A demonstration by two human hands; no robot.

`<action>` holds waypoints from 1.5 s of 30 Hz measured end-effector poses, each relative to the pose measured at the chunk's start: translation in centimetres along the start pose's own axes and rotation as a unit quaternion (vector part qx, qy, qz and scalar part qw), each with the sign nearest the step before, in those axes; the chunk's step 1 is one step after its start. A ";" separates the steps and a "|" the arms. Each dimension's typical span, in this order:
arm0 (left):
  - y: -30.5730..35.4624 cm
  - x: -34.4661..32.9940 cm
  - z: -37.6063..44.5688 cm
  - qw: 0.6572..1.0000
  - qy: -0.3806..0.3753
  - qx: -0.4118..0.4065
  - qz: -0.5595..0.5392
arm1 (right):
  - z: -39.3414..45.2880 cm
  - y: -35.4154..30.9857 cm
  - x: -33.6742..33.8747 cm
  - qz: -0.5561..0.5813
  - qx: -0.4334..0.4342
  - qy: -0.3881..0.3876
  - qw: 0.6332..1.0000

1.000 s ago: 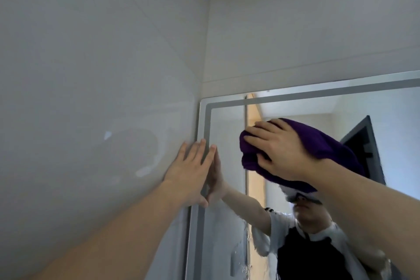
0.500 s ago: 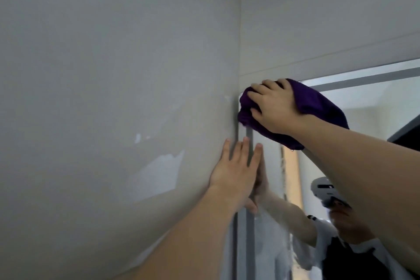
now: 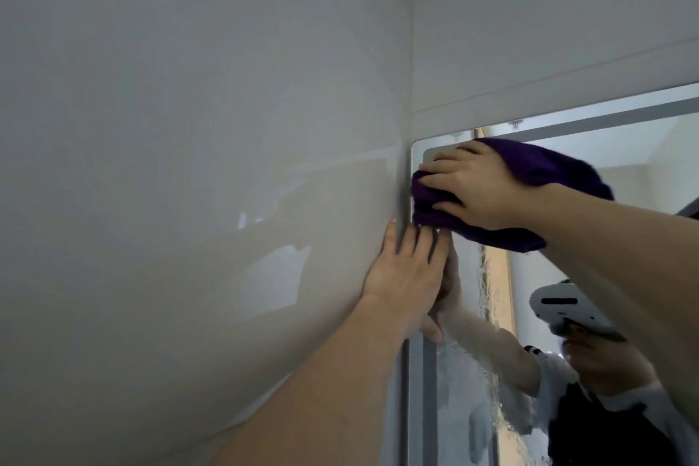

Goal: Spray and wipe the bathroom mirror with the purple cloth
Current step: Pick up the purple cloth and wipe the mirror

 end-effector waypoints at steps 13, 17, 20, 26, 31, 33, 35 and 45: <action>0.3 0.2 -0.1 1.000 -0.005 0.001 0.021 | 1.6 -0.6 -0.5 0.032 -0.100 0.050 0.993; 0.6 0.6 -0.3 1.000 -0.005 -0.004 0.017 | -0.7 -1.7 -0.7 0.019 -0.045 0.036 0.998; 0.4 0.3 -0.3 1.000 -0.022 0.001 0.006 | -3.5 0.5 0.5 0.001 -0.054 0.035 0.998; 0.3 -0.4 -0.2 0.999 -0.037 0.001 -0.017 | -10.0 8.0 3.1 -0.001 -0.231 0.092 0.969; 0.6 -0.8 -0.2 0.999 -0.052 -0.005 -0.009 | -12.0 7.4 2.2 0.004 -0.300 0.093 0.949; 0.5 -0.7 -0.3 0.999 -0.053 -0.006 -0.011 | -12.0 6.0 1.7 0.012 -0.291 0.088 0.952; 0.5 -0.5 -0.4 0.998 -0.056 -0.010 -0.016 | -12.1 4.8 1.5 0.012 -0.282 0.078 0.956; -2.1 5.7 1.0 0.997 -0.042 -0.031 0.049 | -12.1 0.6 0.1 0.028 -0.297 0.051 0.953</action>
Point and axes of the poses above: each hand's wrist, its own z-axis towards the middle knuckle, its own x-axis out of the back of the hand, y = z × x, the point moved 9 cm from there along z, towards the middle knuckle, and after that the axes turned 12 degrees about -y, right-handed, at the moved point
